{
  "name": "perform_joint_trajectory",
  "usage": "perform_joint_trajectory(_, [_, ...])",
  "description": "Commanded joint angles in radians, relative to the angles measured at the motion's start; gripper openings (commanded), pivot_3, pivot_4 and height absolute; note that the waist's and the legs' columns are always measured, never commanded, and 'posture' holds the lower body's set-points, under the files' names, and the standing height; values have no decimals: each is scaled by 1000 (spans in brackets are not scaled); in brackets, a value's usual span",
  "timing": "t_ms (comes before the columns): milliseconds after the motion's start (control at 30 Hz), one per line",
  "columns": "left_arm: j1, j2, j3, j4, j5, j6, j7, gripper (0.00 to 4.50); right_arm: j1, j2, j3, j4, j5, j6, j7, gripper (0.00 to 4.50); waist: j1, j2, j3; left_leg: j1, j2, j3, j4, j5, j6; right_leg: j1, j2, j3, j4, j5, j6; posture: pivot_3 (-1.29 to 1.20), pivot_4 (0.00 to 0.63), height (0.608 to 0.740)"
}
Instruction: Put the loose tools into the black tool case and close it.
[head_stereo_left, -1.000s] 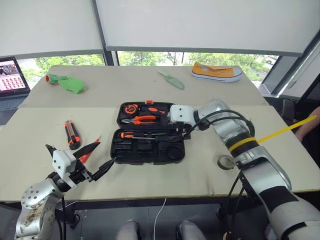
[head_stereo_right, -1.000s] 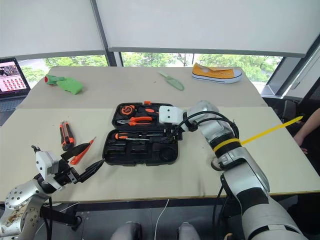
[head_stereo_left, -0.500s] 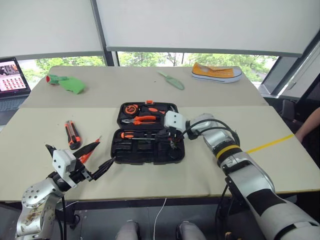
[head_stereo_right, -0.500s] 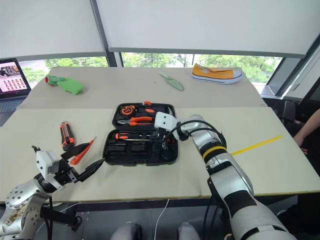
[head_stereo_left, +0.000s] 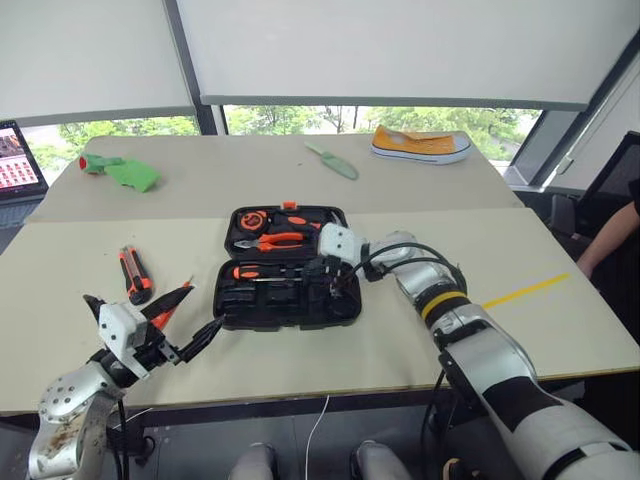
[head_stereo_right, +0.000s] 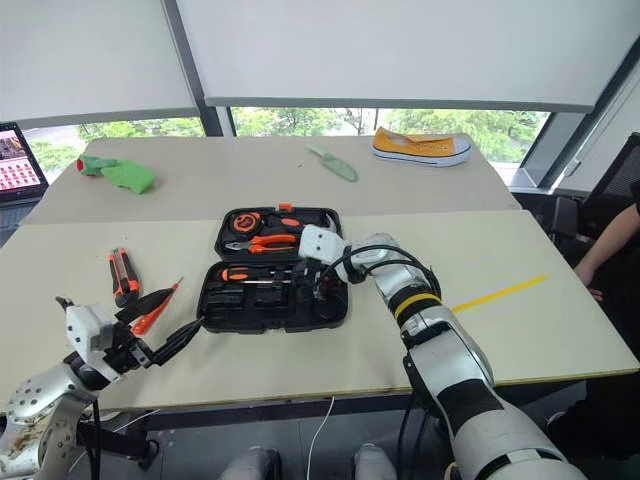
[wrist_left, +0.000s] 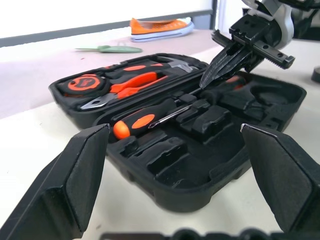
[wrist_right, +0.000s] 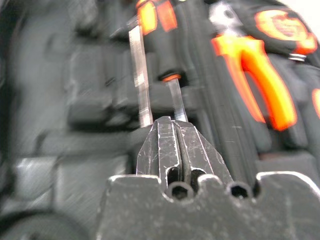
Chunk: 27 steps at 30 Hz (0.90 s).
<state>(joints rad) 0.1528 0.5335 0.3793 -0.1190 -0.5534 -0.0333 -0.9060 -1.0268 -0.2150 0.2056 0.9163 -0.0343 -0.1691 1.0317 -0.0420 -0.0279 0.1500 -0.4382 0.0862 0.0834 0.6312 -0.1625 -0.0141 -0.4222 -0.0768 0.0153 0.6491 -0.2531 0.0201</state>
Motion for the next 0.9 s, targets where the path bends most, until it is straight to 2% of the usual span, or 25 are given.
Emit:
perform_joint_trajectory(33, [66,28,140,-22,-86,48,22,4500,98,-74,-118,-277,183,-27,116,1146,3,0,0,0,0,0,-1,0,0,0,0,0,0,0,0,0,150,740])
perform_joint_trajectory(200, [195,93,301,48,-105,100,11,4500,346,-170,-209,-631,388,14,225,2765,6,-1,0,-1,0,0,-4,-1,-1,0,0,-1,-3,-1,1,0,150,740])
perform_joint_trajectory(233, [214,107,331,80,-99,100,10,4500,394,-187,-221,-681,414,12,236,3308,7,0,0,0,0,0,-5,-1,-1,0,0,-1,-3,-1,1,0,150,740])
perform_joint_trajectory(333, [277,155,421,197,-79,138,30,4500,572,-265,-253,-826,457,49,244,4241,7,-1,0,1,0,0,-4,-1,-1,0,0,-2,-2,-2,0,0,150,740])
perform_joint_trajectory(367, [300,172,436,215,-67,210,85,4500,629,-305,-251,-865,457,81,255,4439,7,-1,0,1,0,0,-4,-1,-2,0,-1,-1,-2,-3,-1,0,150,740])
perform_joint_trajectory(467, [331,200,454,217,-70,272,89,4500,737,-352,-269,-914,444,73,221,4439,6,-3,1,3,0,1,-4,-2,-4,0,-2,-1,-3,-4,-3,0,150,740])
perform_joint_trajectory(600, [291,229,393,48,-105,384,115,4500,797,-364,-307,-966,448,54,155,4439,11,-7,3,7,0,1,-4,-6,-10,-1,-2,-1,-3,-9,-2,0,150,740])
perform_joint_trajectory(767, [124,300,262,-39,-117,650,248,4500,769,-369,-300,-1026,470,82,126,4439,30,-8,3,9,0,1,-4,-5,-13,-1,-3,-1,-3,-6,-3,0,150,740])
perform_joint_trajectory(900, [-30,318,136,-30,-55,792,367,4500,727,-355,-270,-1044,473,102,102,4439,31,-8,3,8,-1,2,-4,-5,-13,0,-2,1,-3,-5,-3,0,150,740])
